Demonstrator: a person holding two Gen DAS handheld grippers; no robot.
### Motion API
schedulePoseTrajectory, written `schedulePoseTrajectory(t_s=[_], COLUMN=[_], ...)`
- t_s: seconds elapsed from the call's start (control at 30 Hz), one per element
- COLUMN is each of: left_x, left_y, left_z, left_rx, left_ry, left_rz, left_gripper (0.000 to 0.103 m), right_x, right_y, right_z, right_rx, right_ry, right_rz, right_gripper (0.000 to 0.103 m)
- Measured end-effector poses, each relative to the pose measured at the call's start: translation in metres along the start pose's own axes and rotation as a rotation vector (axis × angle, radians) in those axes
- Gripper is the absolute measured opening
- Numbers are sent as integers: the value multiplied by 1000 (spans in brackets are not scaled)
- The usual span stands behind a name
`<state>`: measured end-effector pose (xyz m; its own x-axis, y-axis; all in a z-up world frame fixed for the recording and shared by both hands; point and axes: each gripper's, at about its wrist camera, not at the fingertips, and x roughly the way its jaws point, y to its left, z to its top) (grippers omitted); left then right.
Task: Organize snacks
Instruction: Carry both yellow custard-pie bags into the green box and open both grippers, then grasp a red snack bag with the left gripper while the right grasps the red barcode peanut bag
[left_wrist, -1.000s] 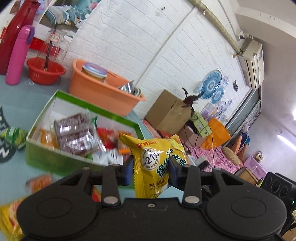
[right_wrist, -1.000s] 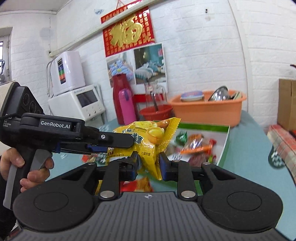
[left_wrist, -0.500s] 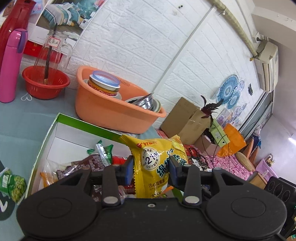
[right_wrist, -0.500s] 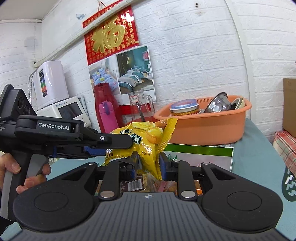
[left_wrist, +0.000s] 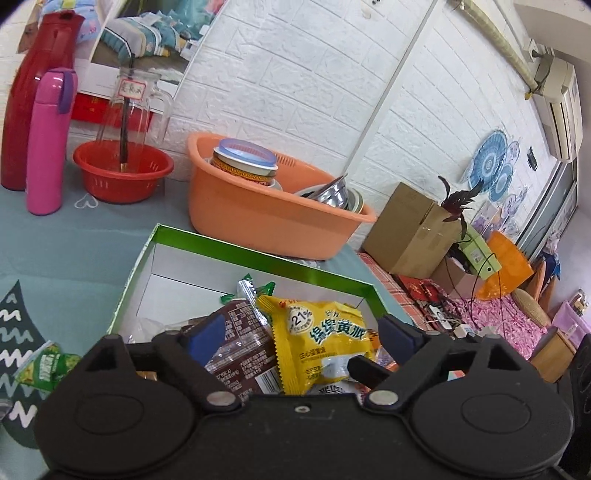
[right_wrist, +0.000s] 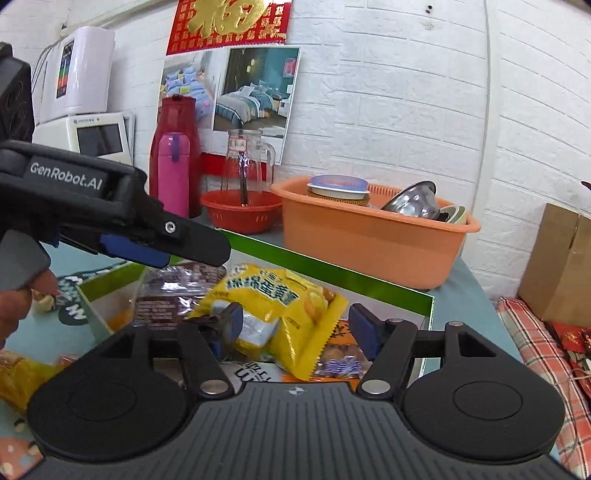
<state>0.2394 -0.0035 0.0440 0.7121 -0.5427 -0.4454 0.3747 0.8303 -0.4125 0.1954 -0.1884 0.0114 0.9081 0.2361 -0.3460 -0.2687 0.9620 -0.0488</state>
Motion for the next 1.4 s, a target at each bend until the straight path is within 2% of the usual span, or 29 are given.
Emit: schedulePoseTrajectory(t_s=[0.17,0.27,0.43,0.6,0.77,0.97,1.07,1.17,1.27,1.4], left_x=[-42,-68,-103,-127,-143,-157,-157,-153,-142,-120], left_y=[-16,-25,-25,-15,-3,20,29,31,32,28], left_z=[-1,-8,-31,-64,-102,-134,-141,-143,-145,-146], left_rx=[19,24,-1,-23,-67,-192,-243,-250,-241,-239], left_ry=[-44,-53,-32,26,74,80,85,92,107,125], left_rz=[-1,24,17,27,9,-28,-41,-39,-39,-45], left_gripper=[103,103,103,103,103,103,103,103,103,103], right_x=[-40,-65,-100,-119,-111,-66,-43,-31,-38,-69], right_y=[5,13,22,29,37,46,51,45,43,50], right_z=[16,21,11,-12,-30,-50,-59,-65,-71,-81], right_rx=[10,-5,44,116,135,155,145,226,279,252], right_ry=[-61,-74,-38,20,84,191,207,200,247,233], right_rz=[7,-3,26,110,185,308,339,395,424,447], right_gripper=[103,103,103,103,103,103,103,103,103,103])
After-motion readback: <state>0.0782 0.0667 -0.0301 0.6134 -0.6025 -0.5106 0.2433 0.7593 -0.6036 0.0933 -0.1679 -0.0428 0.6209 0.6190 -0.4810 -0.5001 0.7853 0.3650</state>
